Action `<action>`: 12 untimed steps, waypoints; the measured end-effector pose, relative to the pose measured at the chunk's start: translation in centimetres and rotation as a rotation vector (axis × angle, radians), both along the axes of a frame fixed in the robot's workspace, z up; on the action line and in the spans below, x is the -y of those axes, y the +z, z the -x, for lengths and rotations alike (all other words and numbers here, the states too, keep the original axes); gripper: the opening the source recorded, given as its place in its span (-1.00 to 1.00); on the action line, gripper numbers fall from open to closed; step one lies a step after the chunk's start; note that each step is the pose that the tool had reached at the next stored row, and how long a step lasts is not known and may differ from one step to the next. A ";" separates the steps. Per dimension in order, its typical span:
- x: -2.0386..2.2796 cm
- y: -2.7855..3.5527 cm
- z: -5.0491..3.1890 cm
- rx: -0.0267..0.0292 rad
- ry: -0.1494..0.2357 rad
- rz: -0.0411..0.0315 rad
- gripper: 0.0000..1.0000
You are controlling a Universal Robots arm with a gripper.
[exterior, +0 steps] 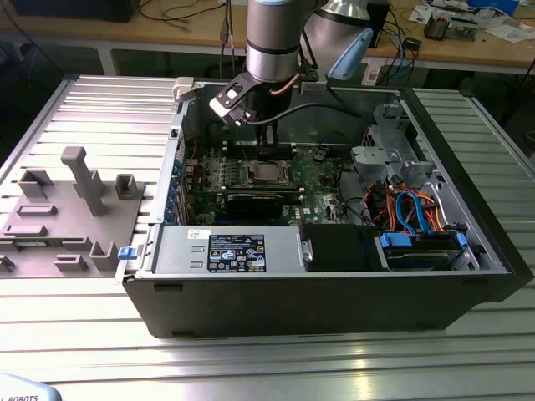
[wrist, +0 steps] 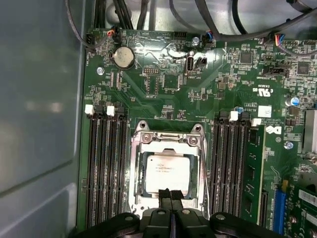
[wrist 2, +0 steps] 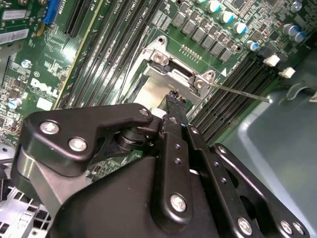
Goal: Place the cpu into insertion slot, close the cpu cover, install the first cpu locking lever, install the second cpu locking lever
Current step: 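Close the cpu cover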
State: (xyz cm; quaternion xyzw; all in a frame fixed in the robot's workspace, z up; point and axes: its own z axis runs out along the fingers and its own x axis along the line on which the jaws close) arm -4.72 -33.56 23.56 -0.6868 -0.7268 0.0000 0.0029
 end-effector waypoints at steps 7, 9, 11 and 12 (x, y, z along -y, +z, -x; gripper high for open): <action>0.00 -1.40 0.09 0.0000 0.000 0.0001 -0.79; 0.00 -2.16 0.17 0.0000 0.000 0.0000 -0.79; 0.00 -2.63 0.20 0.0000 0.000 0.0000 -0.79; 0.00 -2.81 0.20 0.0000 0.000 0.0000 -0.79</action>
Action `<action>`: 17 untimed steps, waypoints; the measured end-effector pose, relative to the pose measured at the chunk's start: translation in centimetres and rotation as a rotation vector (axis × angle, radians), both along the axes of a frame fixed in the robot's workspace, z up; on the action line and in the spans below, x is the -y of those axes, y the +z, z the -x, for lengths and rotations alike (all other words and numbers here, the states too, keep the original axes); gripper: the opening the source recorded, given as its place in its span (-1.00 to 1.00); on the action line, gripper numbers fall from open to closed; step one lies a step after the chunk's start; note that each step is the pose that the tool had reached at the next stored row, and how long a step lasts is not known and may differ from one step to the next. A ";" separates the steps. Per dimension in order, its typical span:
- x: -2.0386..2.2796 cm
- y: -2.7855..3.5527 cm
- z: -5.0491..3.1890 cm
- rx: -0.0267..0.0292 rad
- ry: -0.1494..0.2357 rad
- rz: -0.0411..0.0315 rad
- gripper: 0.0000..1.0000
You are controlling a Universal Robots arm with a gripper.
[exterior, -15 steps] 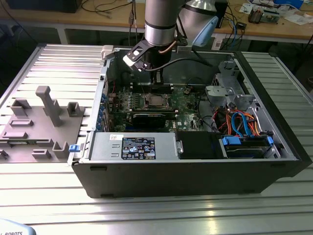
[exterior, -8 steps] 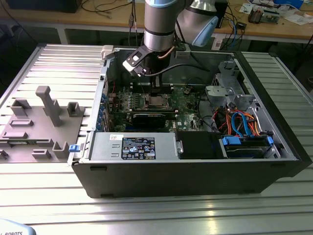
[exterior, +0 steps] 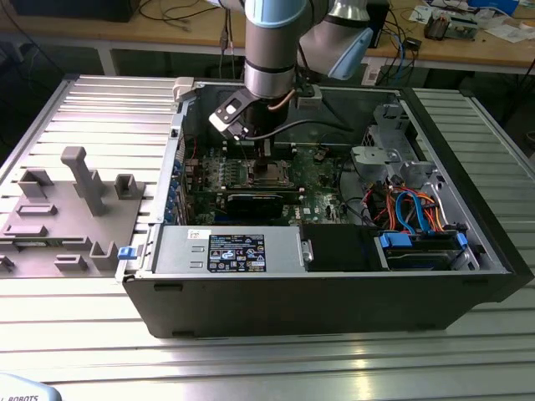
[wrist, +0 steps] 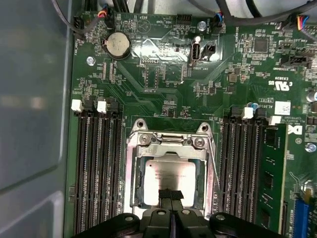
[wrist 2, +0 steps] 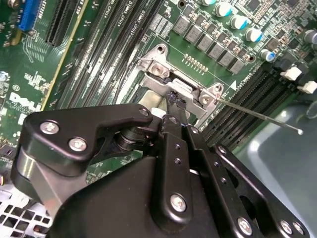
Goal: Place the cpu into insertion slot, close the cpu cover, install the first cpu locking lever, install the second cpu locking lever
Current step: 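Close the cpu cover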
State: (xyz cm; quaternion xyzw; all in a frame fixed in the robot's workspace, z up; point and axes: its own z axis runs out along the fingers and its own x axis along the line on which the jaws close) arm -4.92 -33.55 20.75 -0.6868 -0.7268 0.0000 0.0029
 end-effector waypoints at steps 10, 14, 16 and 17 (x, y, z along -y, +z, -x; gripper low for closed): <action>0.02 -0.18 -0.39 0.0001 0.000 0.0000 -0.79; 0.02 0.41 -0.51 0.0000 0.000 0.0000 -0.79; 0.02 0.67 -0.59 -0.0003 0.000 0.0001 -0.79; 0.02 0.74 -0.75 -0.0013 0.000 -0.0001 -0.79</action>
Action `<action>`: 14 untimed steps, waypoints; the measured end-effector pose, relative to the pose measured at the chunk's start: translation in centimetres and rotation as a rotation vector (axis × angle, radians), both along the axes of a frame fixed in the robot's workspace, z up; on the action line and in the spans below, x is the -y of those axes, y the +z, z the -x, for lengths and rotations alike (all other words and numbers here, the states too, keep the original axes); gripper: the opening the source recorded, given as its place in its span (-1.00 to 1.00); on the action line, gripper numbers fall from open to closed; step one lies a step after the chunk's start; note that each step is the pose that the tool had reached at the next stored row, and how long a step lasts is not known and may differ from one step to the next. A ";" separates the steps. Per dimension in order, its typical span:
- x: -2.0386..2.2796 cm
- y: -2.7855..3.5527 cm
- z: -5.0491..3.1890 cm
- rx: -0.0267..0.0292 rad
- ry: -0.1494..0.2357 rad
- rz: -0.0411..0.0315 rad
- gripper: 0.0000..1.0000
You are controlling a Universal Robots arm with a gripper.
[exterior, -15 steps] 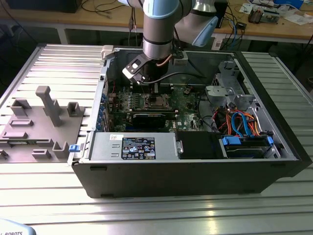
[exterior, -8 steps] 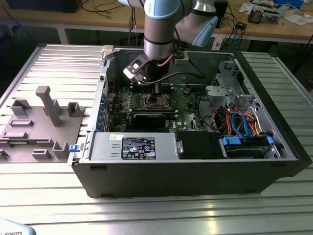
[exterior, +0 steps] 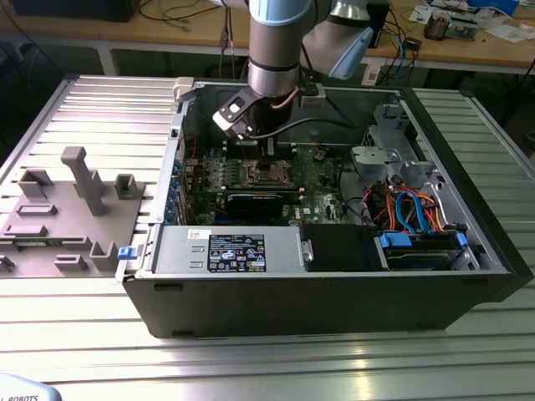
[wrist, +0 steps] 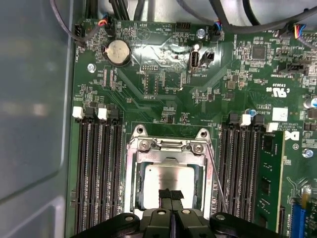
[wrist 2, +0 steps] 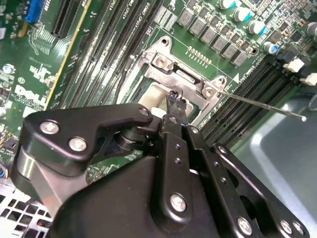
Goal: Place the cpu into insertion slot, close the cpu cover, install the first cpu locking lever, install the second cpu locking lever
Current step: 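Close the cpu cover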
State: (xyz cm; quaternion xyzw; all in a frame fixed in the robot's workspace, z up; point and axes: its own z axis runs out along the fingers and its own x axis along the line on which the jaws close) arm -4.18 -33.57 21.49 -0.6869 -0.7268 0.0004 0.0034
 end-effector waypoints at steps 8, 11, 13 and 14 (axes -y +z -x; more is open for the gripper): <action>0.00 1.27 -0.83 -0.0085 0.000 -0.0003 -0.79; 0.00 2.05 -0.83 -0.0086 0.000 -0.0003 -0.79; 0.00 2.44 -0.83 -0.0085 0.000 -0.0004 -0.79; 0.00 2.62 -0.83 -0.0086 0.000 -0.0003 -0.79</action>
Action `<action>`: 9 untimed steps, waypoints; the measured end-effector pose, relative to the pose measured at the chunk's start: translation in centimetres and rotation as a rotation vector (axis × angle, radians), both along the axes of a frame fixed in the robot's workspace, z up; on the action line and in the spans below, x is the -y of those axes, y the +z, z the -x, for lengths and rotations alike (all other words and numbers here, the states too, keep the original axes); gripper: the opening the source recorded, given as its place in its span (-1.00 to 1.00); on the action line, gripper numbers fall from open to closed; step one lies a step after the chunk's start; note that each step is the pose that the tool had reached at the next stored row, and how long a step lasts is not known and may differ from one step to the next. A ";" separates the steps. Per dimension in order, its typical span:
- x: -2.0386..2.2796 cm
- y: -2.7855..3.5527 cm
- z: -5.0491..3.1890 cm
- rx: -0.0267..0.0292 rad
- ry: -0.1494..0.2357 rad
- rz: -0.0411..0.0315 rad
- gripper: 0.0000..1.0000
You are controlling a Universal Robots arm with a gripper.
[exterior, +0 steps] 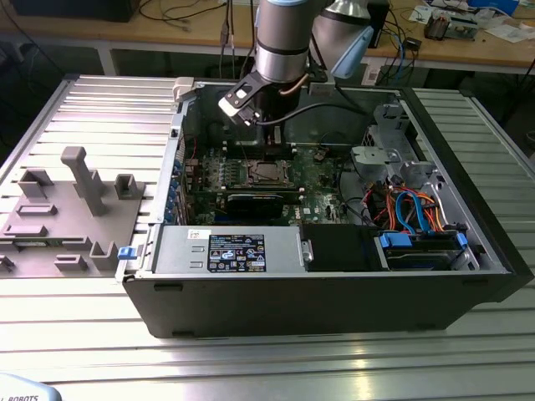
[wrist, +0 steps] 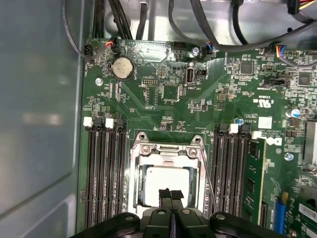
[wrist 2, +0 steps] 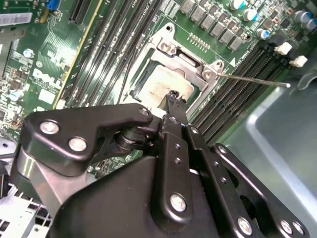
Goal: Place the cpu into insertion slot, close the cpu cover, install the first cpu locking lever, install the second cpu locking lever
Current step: 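Close the cpu cover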
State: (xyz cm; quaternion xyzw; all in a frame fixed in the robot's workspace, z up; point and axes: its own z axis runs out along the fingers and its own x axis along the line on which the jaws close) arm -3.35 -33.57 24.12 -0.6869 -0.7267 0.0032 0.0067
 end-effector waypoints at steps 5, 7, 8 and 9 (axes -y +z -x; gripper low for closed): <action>0.00 1.16 0.00 -0.0001 0.000 0.0001 -0.79; 0.00 1.20 0.00 0.0001 0.000 -0.0002 -0.79; 0.00 1.20 0.00 0.0001 0.000 -0.0002 -0.79; 0.00 1.20 0.00 0.0001 0.000 -0.0002 -0.79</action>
